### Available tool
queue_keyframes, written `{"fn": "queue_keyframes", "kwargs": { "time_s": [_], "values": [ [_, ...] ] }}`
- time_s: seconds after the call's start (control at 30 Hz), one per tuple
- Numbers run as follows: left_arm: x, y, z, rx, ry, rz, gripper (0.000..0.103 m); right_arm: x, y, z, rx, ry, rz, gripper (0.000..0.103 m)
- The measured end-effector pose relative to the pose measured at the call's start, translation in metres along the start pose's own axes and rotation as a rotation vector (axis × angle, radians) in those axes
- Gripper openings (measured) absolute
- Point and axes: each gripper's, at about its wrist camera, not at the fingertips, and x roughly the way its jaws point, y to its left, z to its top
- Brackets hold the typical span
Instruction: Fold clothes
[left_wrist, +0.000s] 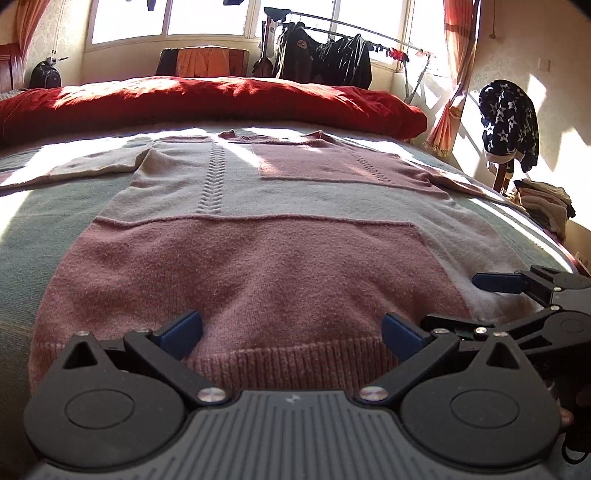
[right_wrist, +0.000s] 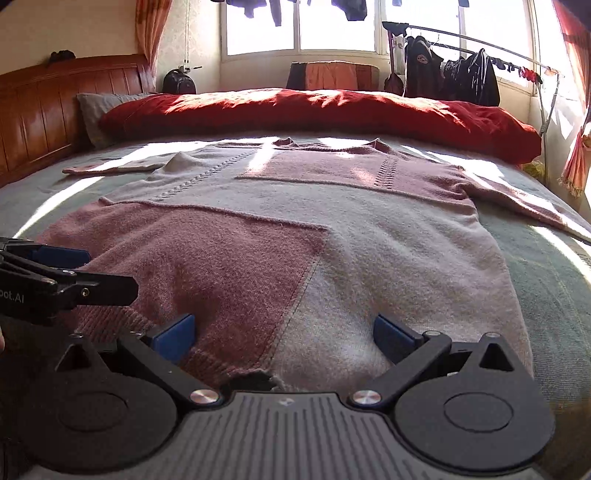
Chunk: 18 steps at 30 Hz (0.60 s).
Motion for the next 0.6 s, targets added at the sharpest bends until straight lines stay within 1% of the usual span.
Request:
{"fn": "queue_keyframes", "kwargs": {
  "time_s": [0.03, 0.13, 0.23, 0.3, 0.4, 0.53, 0.6],
  "values": [
    [-0.003, -0.002, -0.002, 0.012, 0.006, 0.001, 0.102, -0.001, 0.0, -0.002, -0.012, -0.005, 0.001, 0.103],
    [-0.013, 0.001, 0.008, -0.027, 0.032, -0.024, 0.102, -0.003, 0.001, -0.007, -0.02, -0.035, 0.0, 0.103],
    [-0.016, 0.008, 0.027, -0.063, 0.016, -0.026, 0.102, -0.004, 0.004, -0.011, -0.02, -0.069, -0.013, 0.103],
    [-0.008, 0.01, 0.043, -0.045, 0.011, 0.019, 0.102, -0.004, 0.005, -0.011, -0.019, -0.068, -0.017, 0.103],
    [0.015, 0.012, 0.056, -0.018, 0.044, 0.072, 0.102, -0.003, 0.003, -0.008, -0.008, -0.056, -0.009, 0.103],
    [0.041, 0.016, 0.052, -0.027, 0.083, 0.095, 0.102, -0.004, 0.003, -0.009, -0.003, -0.06, -0.006, 0.103],
    [0.042, 0.015, 0.047, -0.032, 0.08, 0.106, 0.102, -0.004, 0.002, -0.01, -0.003, -0.06, -0.003, 0.103]
  ]
}}
